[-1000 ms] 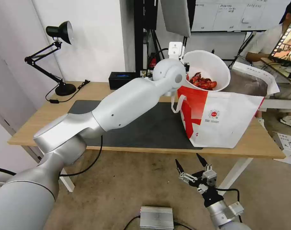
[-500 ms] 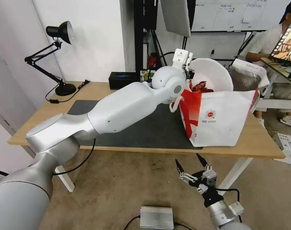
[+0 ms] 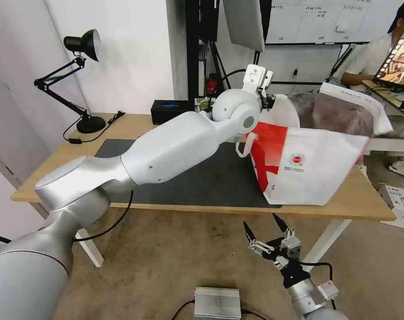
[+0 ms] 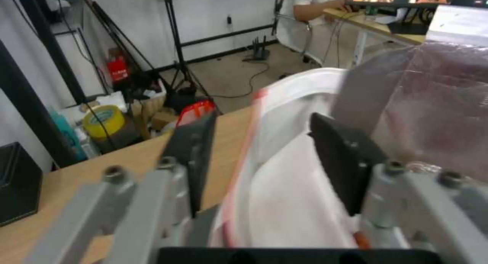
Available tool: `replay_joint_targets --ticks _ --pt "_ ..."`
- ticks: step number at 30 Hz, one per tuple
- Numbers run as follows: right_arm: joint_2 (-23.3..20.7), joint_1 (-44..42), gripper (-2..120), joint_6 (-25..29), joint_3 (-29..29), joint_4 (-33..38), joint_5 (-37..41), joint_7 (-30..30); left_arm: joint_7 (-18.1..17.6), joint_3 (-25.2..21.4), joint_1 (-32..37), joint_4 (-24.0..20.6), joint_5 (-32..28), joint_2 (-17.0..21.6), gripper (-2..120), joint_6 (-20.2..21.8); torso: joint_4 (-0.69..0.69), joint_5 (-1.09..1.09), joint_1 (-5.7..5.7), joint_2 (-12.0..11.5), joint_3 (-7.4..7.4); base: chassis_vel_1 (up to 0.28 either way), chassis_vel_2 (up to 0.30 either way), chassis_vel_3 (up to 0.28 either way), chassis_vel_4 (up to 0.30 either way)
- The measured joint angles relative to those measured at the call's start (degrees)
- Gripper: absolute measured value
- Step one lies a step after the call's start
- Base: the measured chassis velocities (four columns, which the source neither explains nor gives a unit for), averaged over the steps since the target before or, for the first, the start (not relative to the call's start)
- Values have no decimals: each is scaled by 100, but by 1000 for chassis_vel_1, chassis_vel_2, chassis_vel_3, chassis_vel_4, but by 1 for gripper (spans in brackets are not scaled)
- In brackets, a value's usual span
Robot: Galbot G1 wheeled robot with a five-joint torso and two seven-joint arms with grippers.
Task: Pick up the trash from the table and place it into the takeout bag.
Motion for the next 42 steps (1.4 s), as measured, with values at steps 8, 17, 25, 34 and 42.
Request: replay_joint_targets --ticks 8,17,25,34,42 --pt "0 0 100 0 0 0 0 0 -121 -130 85 -513 -86 341 89 -82 -2 0 0 0 -1 0 0 0 0" --pt "0 0 100 0 0 0 1 1 358 -433 811 -1360 681 1535 100 -992 1 -1 0 0 0 0 0 0 0" --pt "1 0 100 0 0 0 0 -1 1248 -1799 2800 -2370 1861 3052 100 -1528 4 -5 0 0 -1 0 0 0 0" --pt "1 0 100 0 0 0 0 0 1795 -3755 5402 -3133 2572 3914 100 -2260 2 -3 0 0 -1 0 0 0 0" --pt "1 0 100 0 0 0 0 -1 1903 -5162 7583 -3428 3419 3684 100 -2808 1 -1 -1 0 -1 0 0 0 0"
